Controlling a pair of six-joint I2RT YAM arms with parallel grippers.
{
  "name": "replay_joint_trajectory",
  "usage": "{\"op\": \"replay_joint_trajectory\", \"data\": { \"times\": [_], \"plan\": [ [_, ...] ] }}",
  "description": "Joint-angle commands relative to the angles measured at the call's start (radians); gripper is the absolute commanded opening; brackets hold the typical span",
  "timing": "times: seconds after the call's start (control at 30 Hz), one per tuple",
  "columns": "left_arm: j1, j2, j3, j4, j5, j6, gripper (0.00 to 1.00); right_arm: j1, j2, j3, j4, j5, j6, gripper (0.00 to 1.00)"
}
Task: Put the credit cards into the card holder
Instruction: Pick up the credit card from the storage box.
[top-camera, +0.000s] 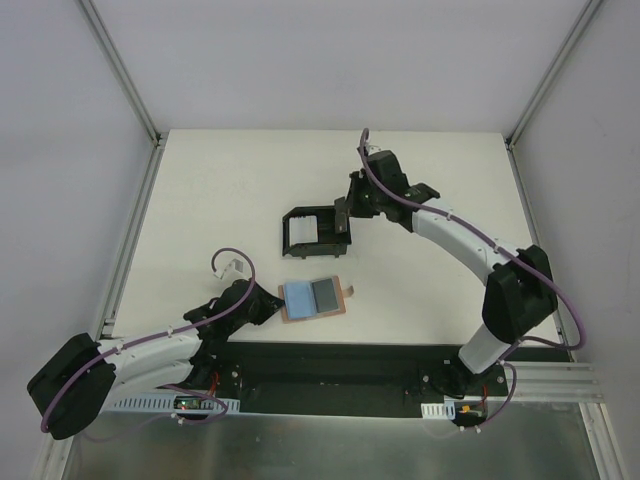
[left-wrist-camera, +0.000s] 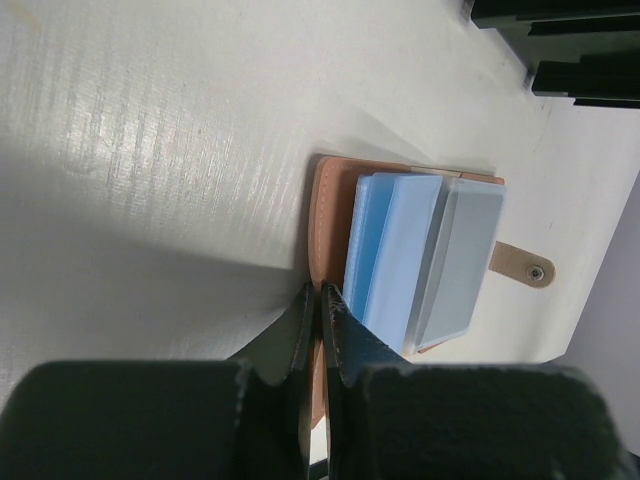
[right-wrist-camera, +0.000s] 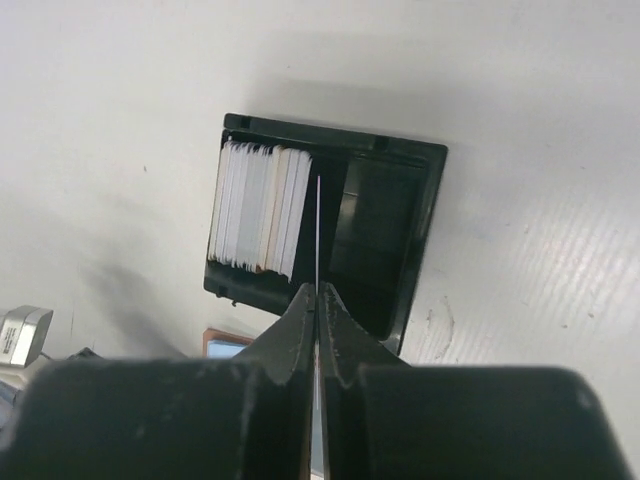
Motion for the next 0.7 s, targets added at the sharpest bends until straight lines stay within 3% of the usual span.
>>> {"op": "replay_joint_trajectory", "data": {
  "times": [0.0, 0.23, 0.67],
  "plan": [
    [0.013, -0.004, -0.009, -0.048, 0.015, 0.020, 0.00, 0.052, -0.073, 0.004, -0.089, 0.201, 0.080, 0.00],
    [0.013, 0.004, 0.006, -0.068, 0.024, 0.020, 0.00, 0.253, 0.034, 0.260, -0.461, 0.688, 0.138, 0.01],
    [0.013, 0.019, 0.014, -0.074, 0.044, 0.023, 0.00, 0.380, 0.119, 0.382, -0.682, 0.992, 0.259, 0.00]
  ]
}}
